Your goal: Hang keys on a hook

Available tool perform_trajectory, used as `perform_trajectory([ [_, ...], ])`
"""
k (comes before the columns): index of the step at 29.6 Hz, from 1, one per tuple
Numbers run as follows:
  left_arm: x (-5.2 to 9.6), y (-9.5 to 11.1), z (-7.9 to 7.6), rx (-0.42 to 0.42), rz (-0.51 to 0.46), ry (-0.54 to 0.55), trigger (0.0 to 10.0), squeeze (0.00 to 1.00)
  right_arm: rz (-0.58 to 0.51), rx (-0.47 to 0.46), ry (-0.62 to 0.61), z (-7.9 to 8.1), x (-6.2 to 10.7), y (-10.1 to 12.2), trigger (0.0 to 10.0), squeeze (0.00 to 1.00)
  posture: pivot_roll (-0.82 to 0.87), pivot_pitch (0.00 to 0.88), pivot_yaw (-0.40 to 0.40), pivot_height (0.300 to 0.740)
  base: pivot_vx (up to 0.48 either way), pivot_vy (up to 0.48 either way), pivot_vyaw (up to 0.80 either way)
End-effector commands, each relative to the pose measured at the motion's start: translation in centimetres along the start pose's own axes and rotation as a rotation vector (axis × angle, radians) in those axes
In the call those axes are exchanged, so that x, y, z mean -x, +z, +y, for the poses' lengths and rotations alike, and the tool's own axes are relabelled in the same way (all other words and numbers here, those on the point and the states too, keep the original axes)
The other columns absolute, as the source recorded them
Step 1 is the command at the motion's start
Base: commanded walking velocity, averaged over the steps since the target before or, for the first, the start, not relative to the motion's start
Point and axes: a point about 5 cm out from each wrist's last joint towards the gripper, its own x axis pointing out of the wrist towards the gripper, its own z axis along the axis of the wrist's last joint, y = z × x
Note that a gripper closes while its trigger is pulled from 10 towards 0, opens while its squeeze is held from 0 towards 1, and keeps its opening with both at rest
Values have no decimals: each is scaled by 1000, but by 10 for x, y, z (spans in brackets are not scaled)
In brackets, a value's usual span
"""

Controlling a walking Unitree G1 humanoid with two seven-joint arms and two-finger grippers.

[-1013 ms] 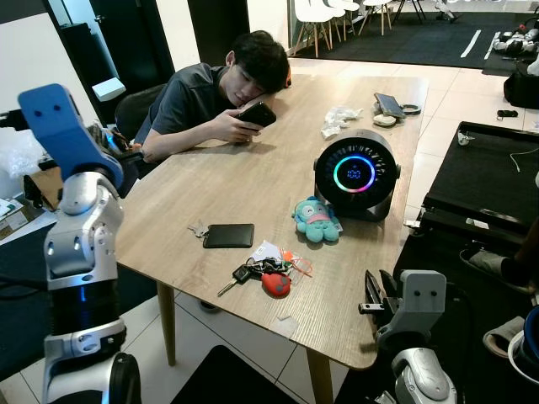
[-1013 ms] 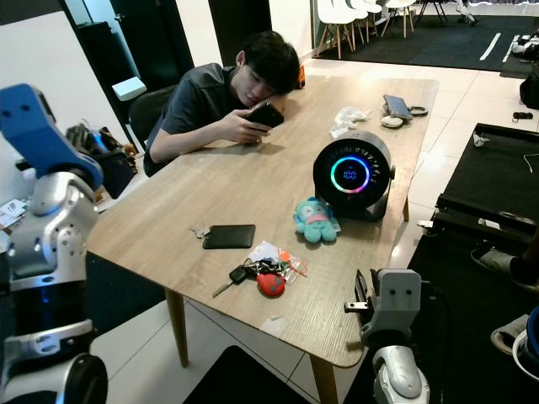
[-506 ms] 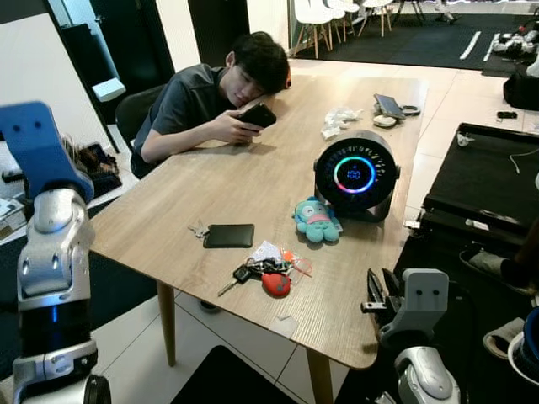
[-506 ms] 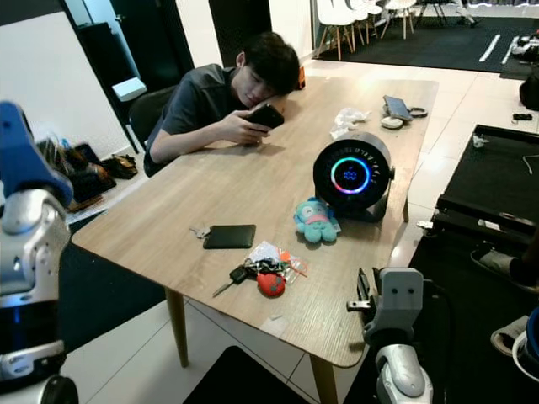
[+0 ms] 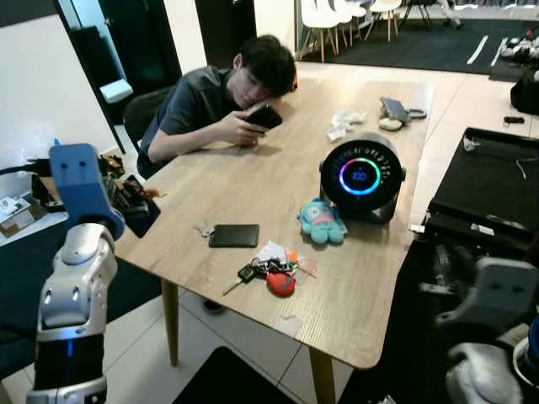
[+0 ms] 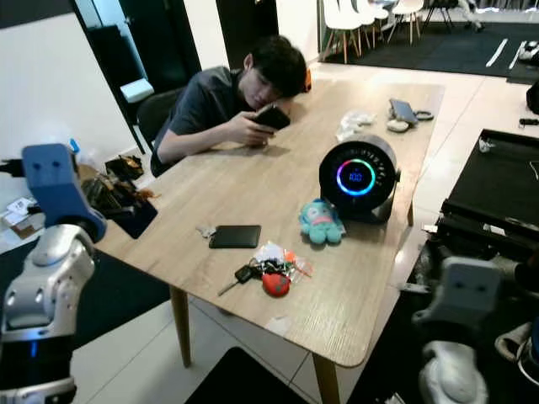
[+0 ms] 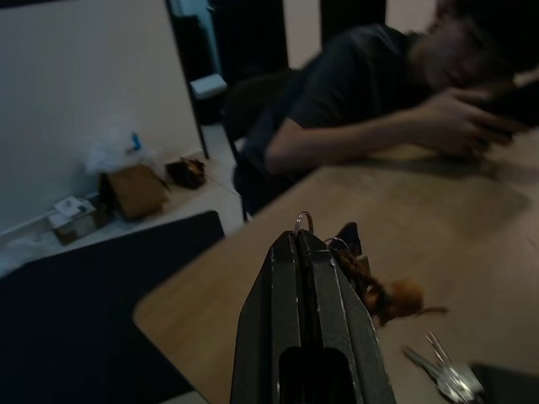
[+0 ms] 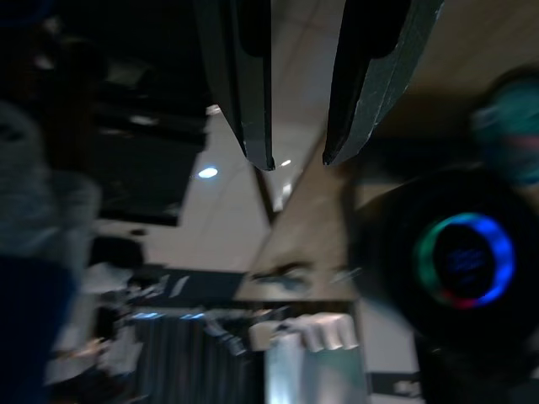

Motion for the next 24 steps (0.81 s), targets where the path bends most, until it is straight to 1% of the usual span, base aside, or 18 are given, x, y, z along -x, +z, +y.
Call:
perform_trajectory([
  [1, 3, -4, -4, -13, 11, -24, 10000, 0, 18, -2, -1, 1, 3, -1, 10000, 0, -49, 156, 165, 740, 0, 0, 0],
  [3, 5, -10, -7, -17, 33, -44, 10000, 0, 25, -3, 11, 5, 4, -2, 10000, 0, -52, 156, 169, 740, 0, 0, 0],
  [5, 7, -17, -10, -25, 50, -58, 10000, 0, 37, -25, 50, 14, 4, -5, 10000, 0, -52, 154, 172, 740, 0, 0, 0],
  [7, 8, -19, -12, -28, 55, -63, 10000, 0, 41, -32, 62, 17, 5, -5, 10000, 0, -52, 154, 172, 740, 0, 0, 0],
  [9, 12, -27, -16, -41, 73, -101, 10000, 0, 47, -61, 93, 27, 7, -7, 10000, 0, -45, 151, 173, 740, 0, 0, 0],
  [11, 19, -36, -20, -57, 91, -167, 10000, 0, 57, -68, 120, 34, 9, -9, 10000, 0, -45, 151, 173, 740, 0, 0, 0],
  [12, 19, -36, -20, -57, 91, -167, 10000, 0, 57, -68, 120, 34, 9, -9, 10000, 0, -45, 151, 173, 740, 0, 0, 0],
  [14, 25, -43, -22, -69, 110, -215, 10000, 0, 66, -54, 143, 37, 11, -12, 10000, 0, -31, 146, 168, 740, 0, 0, 0],
  [15, 25, -43, -22, -69, 110, -215, 10000, 0, 66, -54, 143, 37, 11, -12, 10000, 0, -31, 146, 168, 740, 0, 0, 0],
  [17, 31, -49, -20, -84, 123, -231, 10000, 0, 72, -48, 155, 39, 12, -13, 10000, 0, -21, 142, 163, 740, 0, 0, 0],
  [20, 38, -57, -19, -94, 138, -242, 10000, 0, 70, -43, 163, 39, 9, -13, 10000, 0, -13, 138, 158, 740, 0, 0, 0],
  [21, 38, -57, -19, -94, 138, -242, 10000, 0, 70, -43, 163, 39, 9, -13, 10000, 0, -13, 138, 158, 740, 0, 0, 0],
  [22, 44, -63, -23, -116, 134, -249, 10000, 0, 61, -43, 167, 39, 4, -12, 10000, 0, -12, 137, 155, 740, 0, 0, 0],
  [24, 45, -64, -24, -117, 129, -243, 10000, 0, 58, -43, 169, 40, 3, -11, 10000, 0, -12, 137, 155, 740, 0, 0, 0],
])
